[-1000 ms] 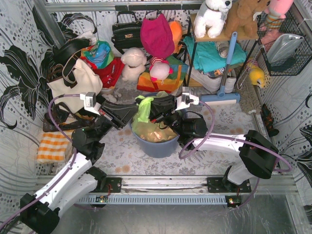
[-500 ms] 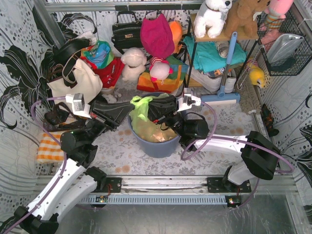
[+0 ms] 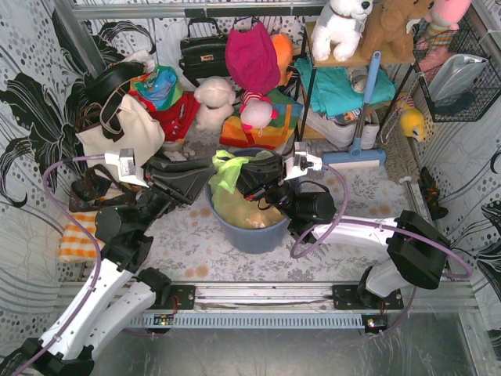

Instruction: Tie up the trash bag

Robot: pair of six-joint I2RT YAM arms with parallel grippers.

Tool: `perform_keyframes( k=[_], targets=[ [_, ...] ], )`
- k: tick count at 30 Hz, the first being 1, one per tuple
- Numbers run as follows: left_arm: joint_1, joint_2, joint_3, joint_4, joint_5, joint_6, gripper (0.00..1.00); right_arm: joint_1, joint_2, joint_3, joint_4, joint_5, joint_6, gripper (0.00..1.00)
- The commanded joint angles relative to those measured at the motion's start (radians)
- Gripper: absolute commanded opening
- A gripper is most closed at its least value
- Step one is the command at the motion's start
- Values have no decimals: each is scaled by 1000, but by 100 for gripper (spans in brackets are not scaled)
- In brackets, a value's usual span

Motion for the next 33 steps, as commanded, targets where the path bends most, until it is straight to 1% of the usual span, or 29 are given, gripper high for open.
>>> perform_keyframes(
  k=[1,3,6,7,10,15,19,22,25,33],
  targets=[
    [-3,-7,93,-139,-97,61,50,5,-20,23,106,-24,8,0],
    [-3,4,130,-193,-129,64,51,4,-19,23,107,-25,9,0],
    [-3,29,189,-298,-216,35,52,6,-18,21,104,-25,11,0],
    [-3,41,206,-315,-217,27,52,4,-17,20,104,-25,11,0],
    [-3,77,236,-309,-161,4,54,5,-20,22,100,-25,9,0],
    [-3,110,223,-238,-86,-42,57,4,-25,21,93,-25,5,0],
    [-3,140,220,-243,-44,-44,57,5,-25,23,93,-25,5,0],
    [-3,154,209,-219,-10,-56,56,4,-24,21,93,-25,4,0],
    [-3,163,208,-210,3,-56,46,4,-24,19,95,-24,4,0],
    [-3,178,249,-200,15,-27,8,4,-37,4,87,-18,0,0]
  ],
)
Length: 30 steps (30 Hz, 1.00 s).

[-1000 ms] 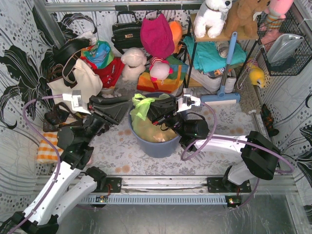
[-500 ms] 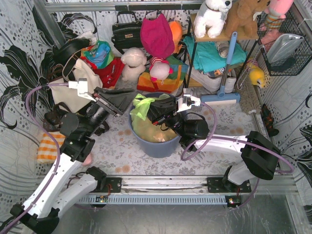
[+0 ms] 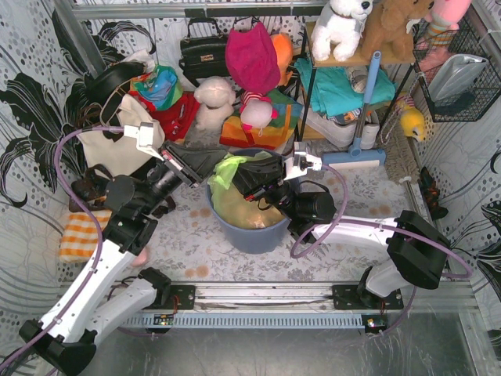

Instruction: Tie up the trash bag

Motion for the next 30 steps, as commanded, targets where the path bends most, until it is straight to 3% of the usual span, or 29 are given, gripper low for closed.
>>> perform_keyframes(
  k=[1,8,13,18,25,30],
  targets=[
    [-3,11,49,50,36,38,5,4,-42,-1,84,-9,0,0],
    [-3,45,132,51,71,107,0,5,-159,-70,-41,16,22,0],
    [-2,68,165,69,103,124,0,4,-313,-137,-221,30,5,8],
    [-3,94,211,53,122,155,0,4,-473,-185,-394,43,-111,14],
    [-3,138,275,36,169,165,0,5,-552,-43,-682,-121,-449,41],
    [-3,141,265,34,188,149,0,6,-507,57,-763,-325,-738,62]
  ],
)
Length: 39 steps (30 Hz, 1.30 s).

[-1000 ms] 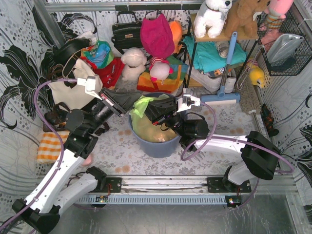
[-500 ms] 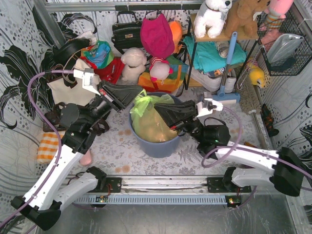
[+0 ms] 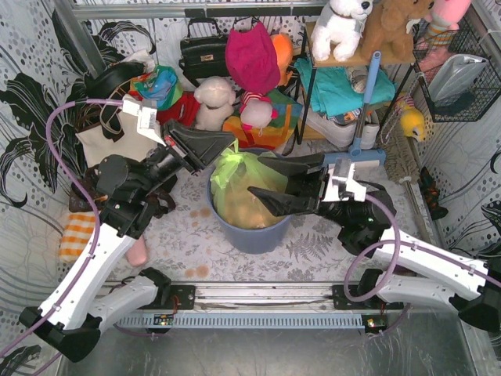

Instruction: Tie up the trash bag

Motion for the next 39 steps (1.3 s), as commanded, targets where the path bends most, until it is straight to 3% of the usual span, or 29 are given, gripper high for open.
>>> perform_keyframes(
  k=[1,6,15,32,39],
  targets=[
    [-3,-4,20,32,34,-2,0,6,38,119,-149,-214,-332,64],
    [-3,-9,11,13,34,-21,0,11,118,265,-366,-307,-615,67],
    [-3,-6,20,-20,26,-26,0,12,135,323,-571,-315,-912,61],
    [-3,-1,16,-7,30,-37,0,12,142,298,-420,-219,-941,18],
    [-3,1,11,7,33,-45,0,13,164,282,-291,-149,-890,12]
  ],
)
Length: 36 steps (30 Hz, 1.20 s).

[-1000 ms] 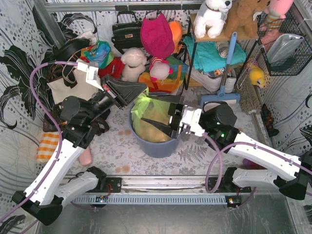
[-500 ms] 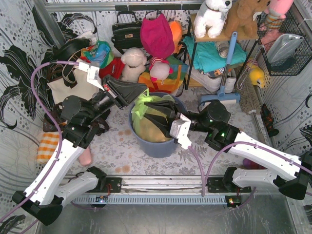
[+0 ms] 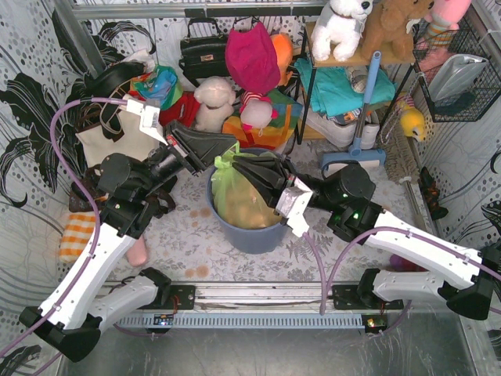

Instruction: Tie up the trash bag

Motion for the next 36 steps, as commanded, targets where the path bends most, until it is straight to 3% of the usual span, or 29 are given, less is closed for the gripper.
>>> perform_keyframes(
  k=[1,5,8,27,33,36],
  targets=[
    [-3,1,12,45,19,-15,0,5,26,4,124,51,34,12],
    [-3,1,12,48,25,-21,0,5,55,10,133,39,50,17],
    [-3,-1,9,45,24,-22,0,6,66,11,148,38,59,29],
    [-3,2,6,50,26,-21,0,8,45,27,182,-11,97,22],
    [-3,7,8,48,29,-19,0,7,25,33,106,-57,81,30],
    [-3,8,11,43,30,-15,0,8,7,41,53,-60,60,26]
  ],
)
